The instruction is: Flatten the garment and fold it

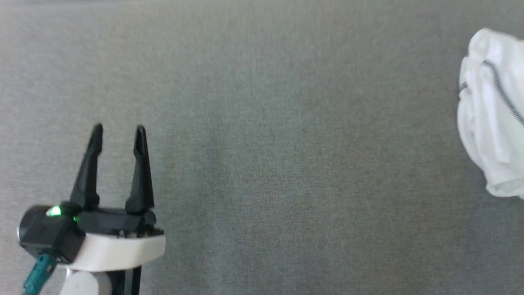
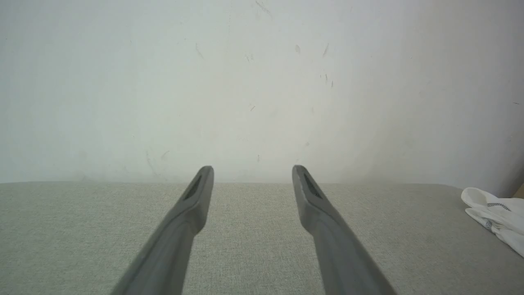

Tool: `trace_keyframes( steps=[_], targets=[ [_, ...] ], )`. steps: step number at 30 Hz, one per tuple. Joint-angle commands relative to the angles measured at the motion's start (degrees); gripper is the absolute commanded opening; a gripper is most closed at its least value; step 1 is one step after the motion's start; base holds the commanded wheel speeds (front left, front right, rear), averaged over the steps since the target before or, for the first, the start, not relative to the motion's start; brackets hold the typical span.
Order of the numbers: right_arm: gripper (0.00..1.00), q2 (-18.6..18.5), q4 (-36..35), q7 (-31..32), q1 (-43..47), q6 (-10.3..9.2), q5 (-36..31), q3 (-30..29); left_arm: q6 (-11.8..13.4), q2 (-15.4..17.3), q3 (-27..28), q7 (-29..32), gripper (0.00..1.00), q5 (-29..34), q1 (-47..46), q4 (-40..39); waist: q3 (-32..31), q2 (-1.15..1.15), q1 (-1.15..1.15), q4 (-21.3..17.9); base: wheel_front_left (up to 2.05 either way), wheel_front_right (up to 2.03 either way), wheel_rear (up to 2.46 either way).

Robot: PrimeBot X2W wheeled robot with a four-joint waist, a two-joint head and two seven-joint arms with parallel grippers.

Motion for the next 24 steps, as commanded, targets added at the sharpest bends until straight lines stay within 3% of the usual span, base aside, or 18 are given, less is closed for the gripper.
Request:
trace_keyframes(
  steps=[1,12,19,24],
  targets=[
    [1.00,0.6,-0.6,-0.7,0.6,-0.05,0.6,-0.2,-0.3,-0.3,0.3,-0.3,1.00,0.2,0.8,0.2,-5.9,0.00,0.01,0.2,0.00,0.00,0.00],
    [1.00,12.7,-10.8,-13.7,10.6,-0.05,2.8,2.4,-0.8,-2.9,2.0,-0.3,1.00,2.0,8.6,2.6,-14.7,0.00,0.01,-0.3,0.00,0.00,0.00],
    [1.00,16.5,-13.3,-21.7,19.6,-0.05,-0.8,7.6,-1.1,-4.1,2.1,-0.3,1.00,3.3,12.6,5.7,-19.0,0.00,0.01,0.4,0.00,0.00,0.00],
    [1.00,19.5,-13.3,-25.1,25.8,-0.05,-3.1,8.1,-1.1,-4.6,1.8,-0.3,1.00,4.0,15.2,7.5,-21.3,0.00,0.01,1.5,0.00,0.00,0.00]
  ],
)
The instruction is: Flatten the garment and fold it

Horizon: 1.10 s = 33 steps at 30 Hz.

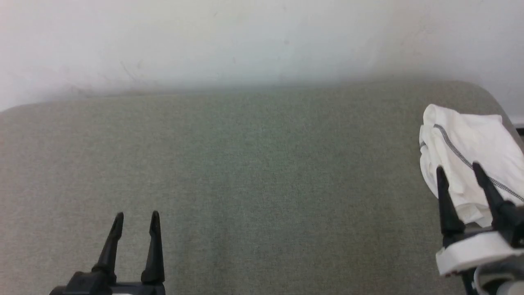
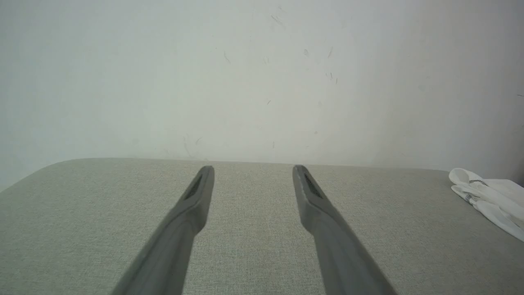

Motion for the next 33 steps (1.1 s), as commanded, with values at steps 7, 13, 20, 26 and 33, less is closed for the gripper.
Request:
trace_keyframes(
  steps=[7,13,20,26,33],
  targets=[
    [1.00,2.2,2.3,-4.7,7.7,-0.05,-2.3,-1.8,-0.7,-1.0,-1.1,-0.3,1.00,1.1,3.8,1.8,-4.2,0.00,0.01,2.7,0.00,0.00,0.00],
    [1.00,2.3,5.7,-7.8,9.4,-0.05,0.7,-3.0,-0.7,-1.6,-1.5,-0.3,1.00,1.6,5.0,3.2,-5.2,0.00,0.01,3.2,0.00,0.00,0.00],
    [1.00,2.3,8.4,-9.2,9.4,-0.05,1.0,-2.7,-0.8,-2.0,-1.7,-0.3,1.00,1.9,5.0,3.7,-5.4,0.00,0.01,3.1,0.00,0.00,0.00],
    [1.00,2.3,8.7,-9.3,8.9,-0.05,0.2,-2.0,-0.4,-2.8,-1.2,-0.3,1.00,1.7,5.0,3.4,-5.2,0.00,0.01,2.6,0.00,0.00,0.00],
    [0.00,2.1,8.6,-8.8,9.0,0.00,0.4,-2.0,0.0,-3.2,-0.6,0.1,0.00,1.4,4.5,3.0,-4.9,0.00,0.02,2.5,0.00,0.00,0.00]
  ],
)
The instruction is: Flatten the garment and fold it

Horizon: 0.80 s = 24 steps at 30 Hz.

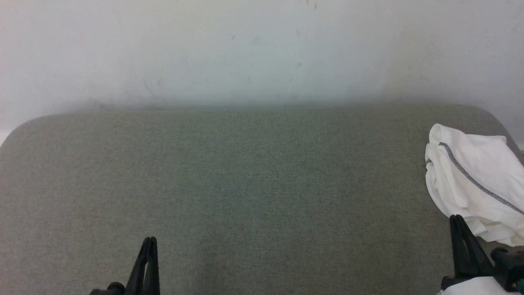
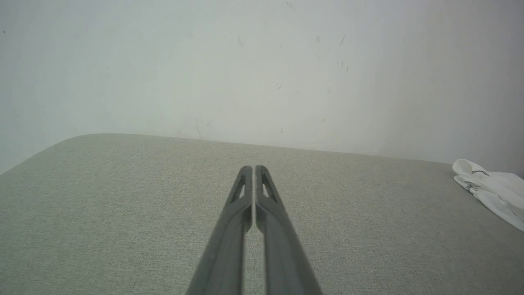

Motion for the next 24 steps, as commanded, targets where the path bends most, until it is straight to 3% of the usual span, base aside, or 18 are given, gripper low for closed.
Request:
trace_keyframes(
  steps=[1,24],
  targets=[
    [0.00,0.0,0.0,0.0,0.0,0.00,0.0,0.0,0.0,0.0,0.0,0.0,0.00,0.0,0.0,0.0,0.0,0.00,0.00,0.0,0.00,0.00,0.00],
    [0.00,0.0,-0.4,2.1,-1.7,-0.01,-0.4,1.6,-0.6,-0.7,0.8,2.6,0.00,2.2,-2.9,1.2,0.4,0.00,0.00,-0.3,0.00,0.00,0.00]
  ],
)
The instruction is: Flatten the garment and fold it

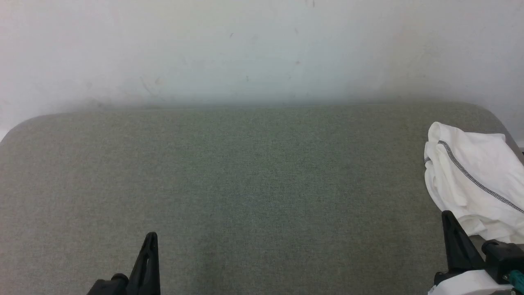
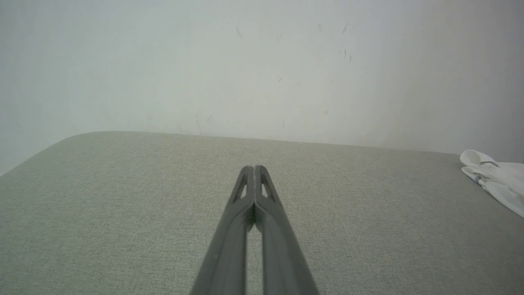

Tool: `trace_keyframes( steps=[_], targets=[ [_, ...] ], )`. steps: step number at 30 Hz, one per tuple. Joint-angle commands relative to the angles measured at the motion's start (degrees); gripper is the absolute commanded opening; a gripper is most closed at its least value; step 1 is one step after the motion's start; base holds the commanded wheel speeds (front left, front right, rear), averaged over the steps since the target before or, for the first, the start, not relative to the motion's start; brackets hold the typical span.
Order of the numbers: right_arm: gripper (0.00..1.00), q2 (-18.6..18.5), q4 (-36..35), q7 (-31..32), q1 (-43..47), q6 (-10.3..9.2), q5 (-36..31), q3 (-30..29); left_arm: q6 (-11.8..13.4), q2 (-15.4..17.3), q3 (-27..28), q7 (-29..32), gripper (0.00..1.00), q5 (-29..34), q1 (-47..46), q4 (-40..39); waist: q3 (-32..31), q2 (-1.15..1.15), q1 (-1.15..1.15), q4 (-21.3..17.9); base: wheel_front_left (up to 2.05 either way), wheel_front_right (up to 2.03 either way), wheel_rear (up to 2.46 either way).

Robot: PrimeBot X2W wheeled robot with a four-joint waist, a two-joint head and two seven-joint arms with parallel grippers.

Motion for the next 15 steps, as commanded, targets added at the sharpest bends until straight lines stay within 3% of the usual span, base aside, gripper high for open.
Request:
trace_keyframes(
  steps=[1,15],
  targets=[
    [0.00,0.0,-0.3,0.2,-0.8,-0.01,-0.4,0.2,-0.6,-0.3,0.3,0.3,0.00,0.7,-1.4,0.4,0.0,0.00,0.00,0.0,0.00,0.00,0.00],
    [0.00,0.1,-0.5,1.5,-1.9,-0.02,-0.7,1.3,-1.0,-0.8,0.8,1.9,0.00,2.1,-3.2,1.2,0.3,0.00,0.00,-0.2,0.00,0.00,0.00]
  ],
)
